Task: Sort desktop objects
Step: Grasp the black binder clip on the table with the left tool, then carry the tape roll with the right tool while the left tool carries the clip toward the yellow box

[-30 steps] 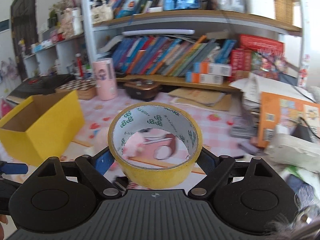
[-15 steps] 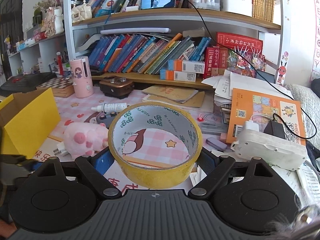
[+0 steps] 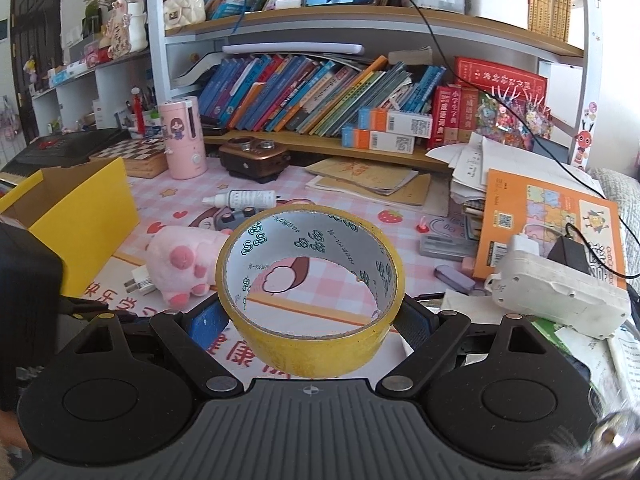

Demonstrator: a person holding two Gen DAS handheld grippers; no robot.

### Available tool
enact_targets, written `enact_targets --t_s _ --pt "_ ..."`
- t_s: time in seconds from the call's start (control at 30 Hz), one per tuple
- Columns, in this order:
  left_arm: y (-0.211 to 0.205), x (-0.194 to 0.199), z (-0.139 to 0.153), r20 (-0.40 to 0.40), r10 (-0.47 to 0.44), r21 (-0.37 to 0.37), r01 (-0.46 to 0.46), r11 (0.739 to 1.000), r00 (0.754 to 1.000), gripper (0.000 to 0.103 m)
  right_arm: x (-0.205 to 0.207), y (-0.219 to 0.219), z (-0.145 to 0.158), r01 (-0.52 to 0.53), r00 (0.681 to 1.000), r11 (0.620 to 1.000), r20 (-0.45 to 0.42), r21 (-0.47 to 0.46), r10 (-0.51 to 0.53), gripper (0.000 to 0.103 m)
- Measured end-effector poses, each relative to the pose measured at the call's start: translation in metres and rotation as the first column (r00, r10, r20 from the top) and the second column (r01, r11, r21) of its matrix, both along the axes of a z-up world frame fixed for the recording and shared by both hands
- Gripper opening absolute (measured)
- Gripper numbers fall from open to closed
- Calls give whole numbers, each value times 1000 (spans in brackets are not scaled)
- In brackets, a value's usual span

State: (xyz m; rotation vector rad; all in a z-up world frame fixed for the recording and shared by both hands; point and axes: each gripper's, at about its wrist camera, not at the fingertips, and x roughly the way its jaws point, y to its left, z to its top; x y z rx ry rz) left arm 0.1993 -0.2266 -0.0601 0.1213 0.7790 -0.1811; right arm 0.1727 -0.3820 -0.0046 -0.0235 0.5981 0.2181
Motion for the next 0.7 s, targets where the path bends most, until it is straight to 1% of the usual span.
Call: enact_targets --t_s 0.17,0.33,0.53,0.7 --pt "21 -13 17 32 46 -37 -45 998 998 24 -2 12 0 -32 999 999 -13 12 33 87" --pt "46 -32 36 71 107 -74 -102 992 992 24 -7 26 1 -73 997 997 -14 16 73 87" --pt "79 -62 55 96 189 -129 -176 976 977 24 -16 45 4 -120 993 993 -18 11 120 87" --pt "103 -86 61 98 244 -161 -227 961 965 24 -28 62 5 -151 988 989 -18 13 151 87"
